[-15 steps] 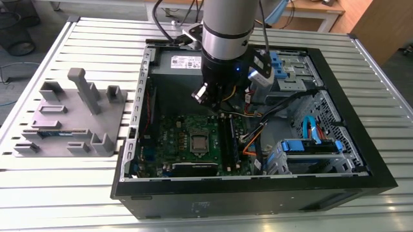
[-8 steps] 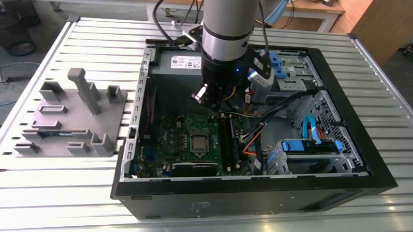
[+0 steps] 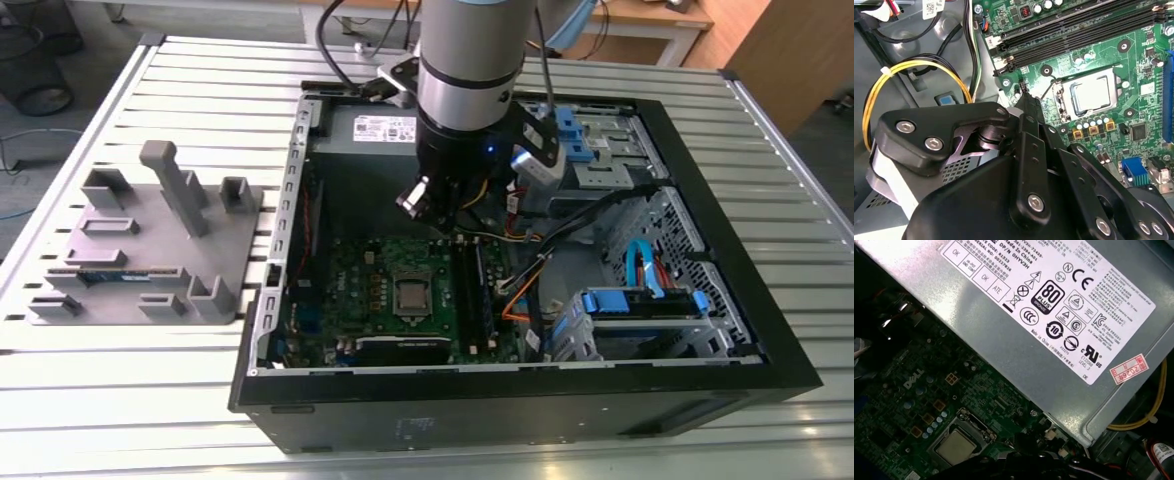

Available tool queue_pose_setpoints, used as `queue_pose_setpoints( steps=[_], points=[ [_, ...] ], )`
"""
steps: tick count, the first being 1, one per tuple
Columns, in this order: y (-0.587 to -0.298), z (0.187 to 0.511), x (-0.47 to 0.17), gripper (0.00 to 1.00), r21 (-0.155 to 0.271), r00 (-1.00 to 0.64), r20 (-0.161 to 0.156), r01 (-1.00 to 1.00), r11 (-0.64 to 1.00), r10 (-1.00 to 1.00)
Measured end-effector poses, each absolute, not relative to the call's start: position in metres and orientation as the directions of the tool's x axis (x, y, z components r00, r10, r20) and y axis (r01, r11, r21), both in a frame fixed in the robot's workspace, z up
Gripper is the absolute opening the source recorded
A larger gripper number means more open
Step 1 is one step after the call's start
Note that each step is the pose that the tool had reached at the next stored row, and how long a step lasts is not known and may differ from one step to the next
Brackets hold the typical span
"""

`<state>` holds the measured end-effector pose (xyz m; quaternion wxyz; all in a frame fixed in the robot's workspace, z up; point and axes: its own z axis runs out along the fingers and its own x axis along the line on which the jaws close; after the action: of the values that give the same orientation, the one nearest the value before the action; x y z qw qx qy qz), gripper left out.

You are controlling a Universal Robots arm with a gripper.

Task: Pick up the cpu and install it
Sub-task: 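Install the first cpu locking lever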

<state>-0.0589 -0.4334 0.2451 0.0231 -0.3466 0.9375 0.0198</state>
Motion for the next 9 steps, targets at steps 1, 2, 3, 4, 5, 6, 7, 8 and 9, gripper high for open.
queue_pose_setpoints(
  steps=[1,2,3,4,5,6,7,8,9],
  points=[
    [-0.4336,0.2441,-0.0589,0.11,0.021,-0.759,-0.057,-0.651,0.759,-0.649],
    [-0.4338,0.244,-0.0589,0.11,0.021,-0.758,-0.057,-0.651,0.759,-0.649],
    [-0.4342,0.2439,-0.0589,0.11,0.021,-0.758,-0.057,-0.652,0.758,-0.65],
    [-0.4347,0.2439,-0.0588,0.11,0.021,-0.758,-0.057,-0.652,0.758,-0.65],
    [-0.4354,0.2439,-0.0589,0.11,0.021,-0.757,-0.057,-0.652,0.758,-0.651],
    [-0.4364,0.2439,-0.0589,0.11,0.021,-0.757,-0.057,-0.653,0.757,-0.651],
    [-0.4375,0.2439,-0.0589,0.11,0.021,-0.757,-0.057,-0.653,0.757,-0.651],
    [-0.4387,0.2439,-0.0589,0.11,0.021,-0.756,-0.057,-0.653,0.757,-0.652],
    [-0.4401,0.2439,-0.0589,0.11,0.021,-0.756,-0.057,-0.654,0.756,-0.652]
  ],
)
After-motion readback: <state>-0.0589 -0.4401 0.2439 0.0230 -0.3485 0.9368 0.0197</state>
